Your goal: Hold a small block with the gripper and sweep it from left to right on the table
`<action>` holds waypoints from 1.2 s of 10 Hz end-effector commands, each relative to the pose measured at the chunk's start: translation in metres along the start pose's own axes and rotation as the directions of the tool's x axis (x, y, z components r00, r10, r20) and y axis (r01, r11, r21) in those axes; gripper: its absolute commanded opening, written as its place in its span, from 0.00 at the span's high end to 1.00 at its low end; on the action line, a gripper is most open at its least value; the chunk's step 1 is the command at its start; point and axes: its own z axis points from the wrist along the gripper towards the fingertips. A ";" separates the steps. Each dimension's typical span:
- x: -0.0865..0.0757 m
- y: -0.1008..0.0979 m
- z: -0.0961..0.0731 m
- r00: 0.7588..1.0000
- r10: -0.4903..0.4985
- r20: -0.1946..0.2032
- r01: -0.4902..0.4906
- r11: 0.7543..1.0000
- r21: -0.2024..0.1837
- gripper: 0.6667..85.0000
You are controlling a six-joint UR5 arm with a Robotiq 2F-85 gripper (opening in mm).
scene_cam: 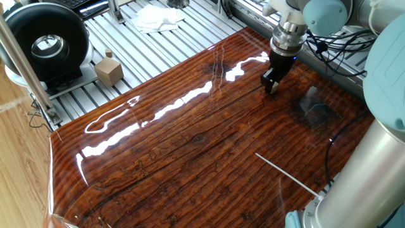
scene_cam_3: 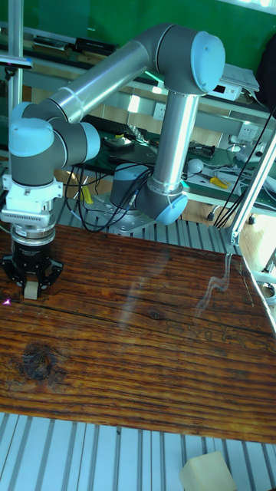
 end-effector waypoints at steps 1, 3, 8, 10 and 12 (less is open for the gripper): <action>-0.002 0.002 -0.001 1.000 0.010 0.009 -0.010 1.000 -0.011 1.00; -0.002 0.003 -0.001 1.000 0.013 0.009 -0.013 1.000 -0.013 1.00; -0.003 0.006 -0.001 1.000 0.018 0.010 -0.018 1.000 -0.022 1.00; -0.003 0.008 -0.001 1.000 0.021 0.010 -0.021 1.000 -0.024 1.00; -0.003 0.008 -0.001 1.000 0.023 0.010 -0.022 0.999 -0.024 1.00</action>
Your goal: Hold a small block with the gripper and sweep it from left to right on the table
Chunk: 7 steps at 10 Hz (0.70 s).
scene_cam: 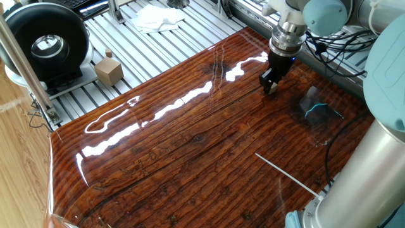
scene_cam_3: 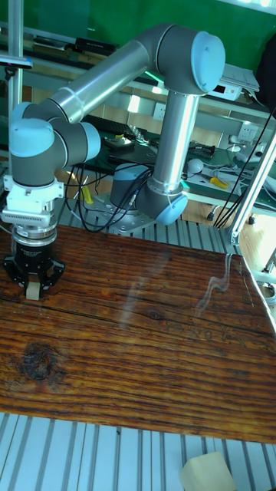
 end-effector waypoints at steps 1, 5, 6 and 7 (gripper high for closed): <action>-0.002 0.002 -0.001 1.000 0.010 0.007 -0.010 1.000 -0.011 1.00; -0.002 0.005 -0.001 1.000 0.015 0.007 -0.015 1.000 -0.019 1.00; -0.002 0.006 -0.001 1.000 0.015 0.007 -0.015 1.000 -0.019 1.00; -0.002 0.007 0.000 1.000 0.017 0.007 -0.017 1.000 -0.019 1.00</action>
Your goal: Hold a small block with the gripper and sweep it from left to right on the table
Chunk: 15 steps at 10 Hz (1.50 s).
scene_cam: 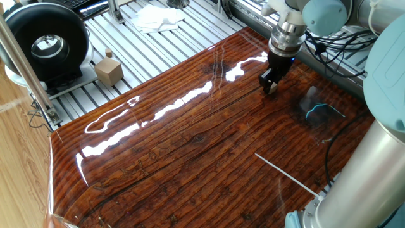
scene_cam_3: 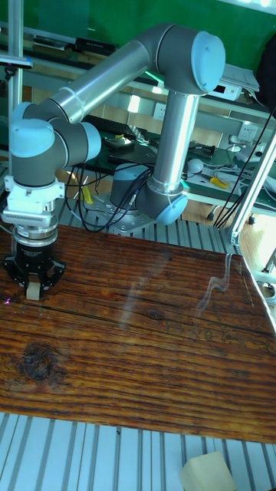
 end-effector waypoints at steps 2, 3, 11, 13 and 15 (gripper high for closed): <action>-0.002 0.004 -0.001 1.000 0.014 0.007 -0.014 1.000 -0.009 1.00; -0.002 0.004 -0.001 1.000 0.016 0.005 -0.016 1.000 -0.009 1.00; 0.000 0.009 -0.001 0.999 0.034 -0.004 -0.034 0.999 -0.009 1.00; 0.000 0.009 -0.001 0.999 0.036 -0.005 -0.036 0.999 -0.010 1.00; 0.000 0.011 -0.001 0.999 0.039 -0.006 -0.039 0.999 -0.012 1.00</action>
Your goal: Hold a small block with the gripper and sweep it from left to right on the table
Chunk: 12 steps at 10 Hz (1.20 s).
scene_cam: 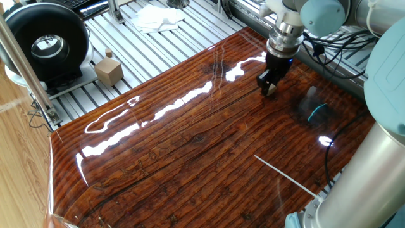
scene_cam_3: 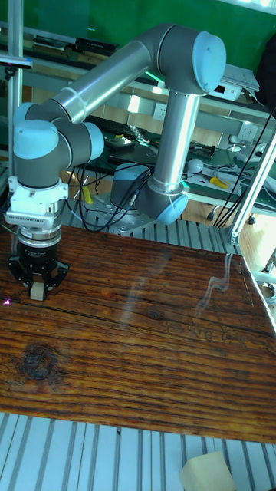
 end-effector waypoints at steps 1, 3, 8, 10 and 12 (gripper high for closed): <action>-0.002 0.003 -0.001 1.000 0.013 0.005 -0.013 1.000 -0.010 1.00; -0.002 0.004 -0.001 1.000 0.015 0.006 -0.015 1.000 -0.012 1.00; -0.003 0.006 0.000 1.000 0.021 0.010 -0.021 1.000 -0.009 1.00; -0.003 0.007 0.000 1.000 0.024 0.010 -0.024 1.000 -0.007 1.00; -0.002 0.007 0.000 1.000 0.024 0.010 -0.024 1.000 -0.006 1.00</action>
